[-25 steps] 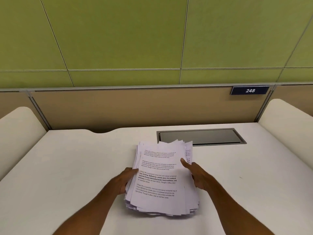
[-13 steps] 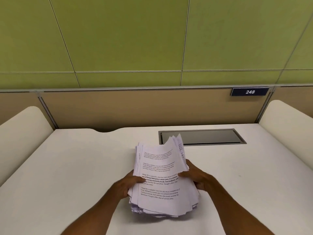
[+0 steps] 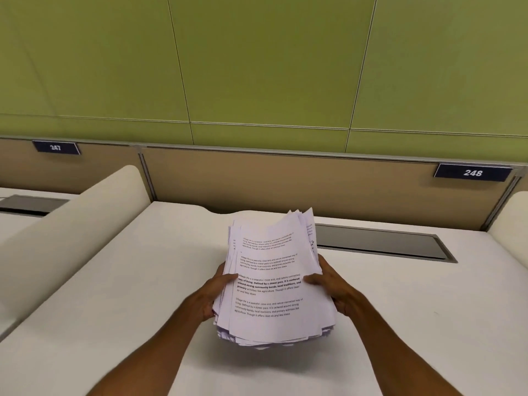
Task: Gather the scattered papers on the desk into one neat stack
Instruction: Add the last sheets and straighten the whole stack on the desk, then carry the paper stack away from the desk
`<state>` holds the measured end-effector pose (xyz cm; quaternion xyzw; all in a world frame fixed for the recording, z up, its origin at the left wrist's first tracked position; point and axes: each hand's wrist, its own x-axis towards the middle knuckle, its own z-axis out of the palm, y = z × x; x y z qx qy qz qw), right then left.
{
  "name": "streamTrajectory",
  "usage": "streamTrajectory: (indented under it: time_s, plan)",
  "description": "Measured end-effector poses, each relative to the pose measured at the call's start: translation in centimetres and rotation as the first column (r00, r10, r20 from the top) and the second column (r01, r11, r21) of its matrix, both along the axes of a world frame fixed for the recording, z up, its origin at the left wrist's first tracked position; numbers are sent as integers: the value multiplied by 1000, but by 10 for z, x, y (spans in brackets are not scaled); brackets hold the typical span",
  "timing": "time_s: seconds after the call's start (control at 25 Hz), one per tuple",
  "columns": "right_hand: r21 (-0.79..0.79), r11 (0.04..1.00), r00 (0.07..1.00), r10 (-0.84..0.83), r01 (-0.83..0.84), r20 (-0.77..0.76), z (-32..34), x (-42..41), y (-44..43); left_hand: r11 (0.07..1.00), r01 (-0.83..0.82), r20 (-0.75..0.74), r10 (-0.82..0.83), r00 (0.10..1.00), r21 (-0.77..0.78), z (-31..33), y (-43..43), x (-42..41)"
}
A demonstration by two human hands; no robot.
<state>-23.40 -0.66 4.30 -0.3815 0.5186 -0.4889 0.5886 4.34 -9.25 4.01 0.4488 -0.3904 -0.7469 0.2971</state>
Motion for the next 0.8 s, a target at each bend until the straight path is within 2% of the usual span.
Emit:
streamTrajectory:
  time_s: [0.12,0.2,0.48,0.64,0.8]
  plan:
    - [-1,995,995,96,-96,23,6,34,-11,995,-19,-156,34,987,99,20,16,47]
    - [12,984,984,178,-178,27,11,62,-16,994,-22,-189,41,981,105,28,29,82]
    - [53,905,907,421,-421,25,23,178,-9,959,-266,-122,277,953,94,26,93,201]
    - [23,830,829,554,-557,68,20,258,22,897,-440,-23,440,898,-27,6,152,280]
    - [34,752,753,657,-658,34,19,341,63,842,-539,-44,538,842,-7,-7,232,361]
